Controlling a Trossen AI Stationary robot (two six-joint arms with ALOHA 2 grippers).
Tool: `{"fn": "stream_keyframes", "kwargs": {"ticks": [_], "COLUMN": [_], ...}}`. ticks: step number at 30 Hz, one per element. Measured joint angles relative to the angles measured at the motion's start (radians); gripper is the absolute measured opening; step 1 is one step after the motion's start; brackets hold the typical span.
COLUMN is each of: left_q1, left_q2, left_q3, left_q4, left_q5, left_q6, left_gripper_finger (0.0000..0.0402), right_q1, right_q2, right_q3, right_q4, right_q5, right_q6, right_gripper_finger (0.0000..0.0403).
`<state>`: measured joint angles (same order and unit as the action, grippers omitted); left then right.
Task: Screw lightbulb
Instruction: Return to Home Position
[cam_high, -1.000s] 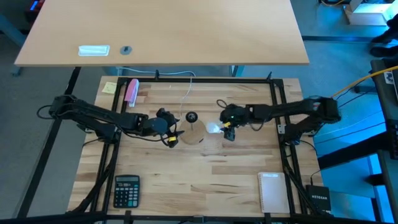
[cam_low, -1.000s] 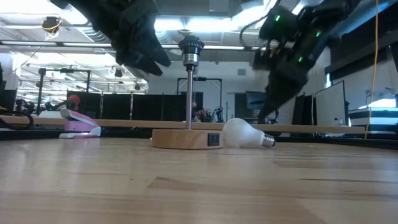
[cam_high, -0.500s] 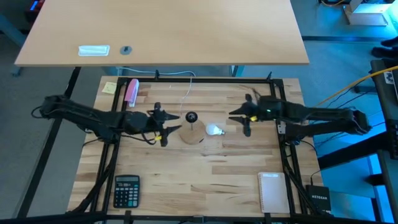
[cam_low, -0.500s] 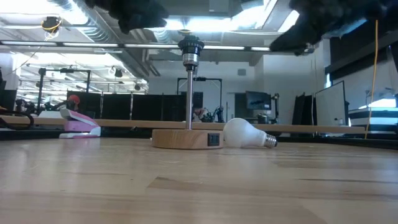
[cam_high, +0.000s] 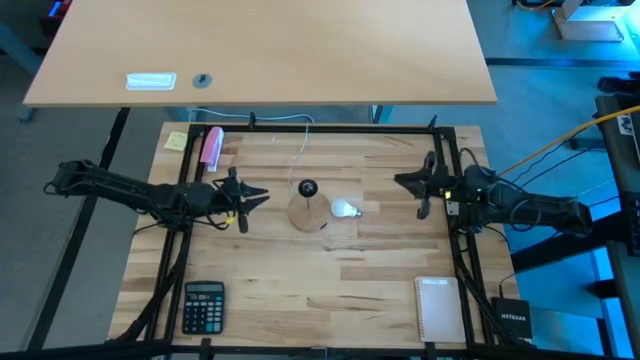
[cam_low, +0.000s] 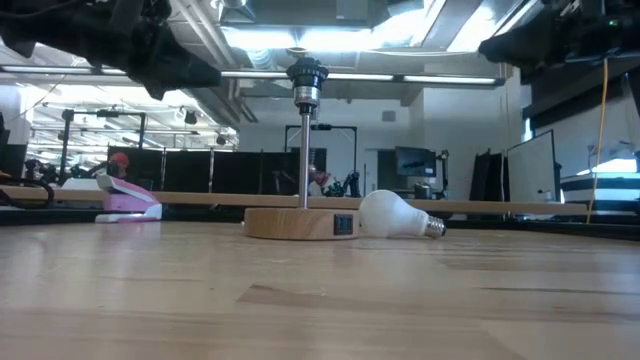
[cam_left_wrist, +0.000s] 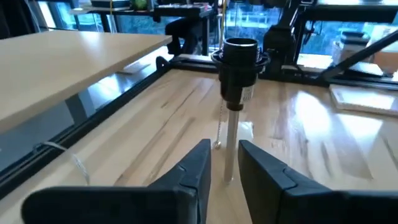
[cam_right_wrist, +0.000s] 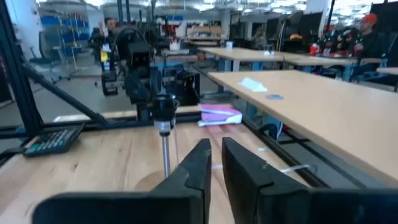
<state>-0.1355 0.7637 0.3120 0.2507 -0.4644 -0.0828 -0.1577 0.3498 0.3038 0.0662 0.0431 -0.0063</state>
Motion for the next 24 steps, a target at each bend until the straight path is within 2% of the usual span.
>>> {"fn": "stream_keyframes", "kwargs": {"ticks": [5,10,14,19,22,24], "left_q1": [0.010,0.012,0.012,0.028,0.049,0.064], "left_q2": [-0.004,0.000,-0.014,-0.050,-0.085,-0.112], "left_q3": [-0.012,-0.015,-0.084,-0.228,-0.297,-0.300], "left_q4": [0.004,-0.010,0.117,0.340,0.414,0.401], "left_q5": [-0.005,-0.009,-0.001,0.068,0.110,0.127], "left_q6": [-0.035,0.002,0.019,0.032,0.017,0.011], "left_gripper_finger": [0.0077,0.0081,0.0079,0.0083,0.0085,0.0085], "right_q1": [0.000,0.000,0.000,0.000,0.000,0.000], "right_q2": [-0.035,-0.032,-0.041,-0.070,-0.083,-0.090], "right_q3": [0.000,0.000,-0.014,-0.087,-0.120,-0.134], "right_q4": [-0.013,-0.036,-0.086,-0.064,-0.022,0.029], "right_q5": [-0.036,-0.078,-0.078,-0.065,-0.055,-0.072], "right_q6": [0.033,0.001,-0.013,0.030,0.038,0.054], "right_gripper_finger": [0.0048,0.0048,0.0049,0.0049,0.0049,0.0049]}}
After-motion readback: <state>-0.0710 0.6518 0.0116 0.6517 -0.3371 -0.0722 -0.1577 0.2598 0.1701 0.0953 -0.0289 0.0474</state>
